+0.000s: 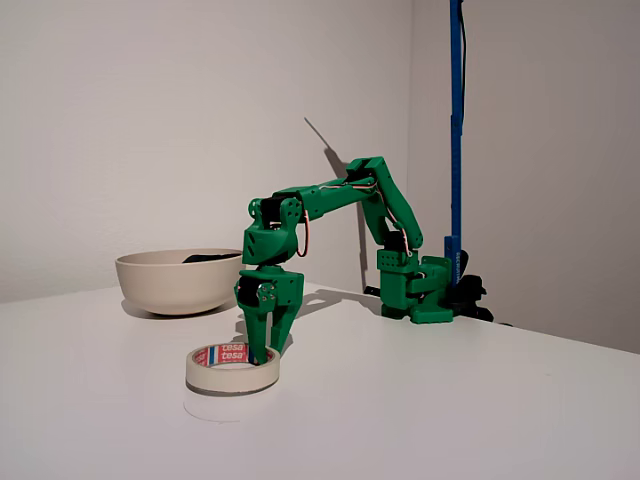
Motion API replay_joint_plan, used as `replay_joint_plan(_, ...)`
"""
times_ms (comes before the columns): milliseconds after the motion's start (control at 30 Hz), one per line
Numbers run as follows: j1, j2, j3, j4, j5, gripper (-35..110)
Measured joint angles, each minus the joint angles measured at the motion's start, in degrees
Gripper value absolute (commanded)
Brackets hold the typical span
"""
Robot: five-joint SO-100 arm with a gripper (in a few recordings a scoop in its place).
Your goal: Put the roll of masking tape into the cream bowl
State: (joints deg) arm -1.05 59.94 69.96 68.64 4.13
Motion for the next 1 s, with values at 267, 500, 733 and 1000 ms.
replay_joint_plan(267,-0.4,0.0,0.0,0.4,-0.7,-8)
replay_joint_plan(500,-0.4,3.7,0.4,2.6,-1.1,-8)
replay_joint_plan(733,-1.2,17.7,0.3,6.9,-0.5,-8)
replay_joint_plan(1000,-3.6,34.9,0.3,11.9,0.6,-8)
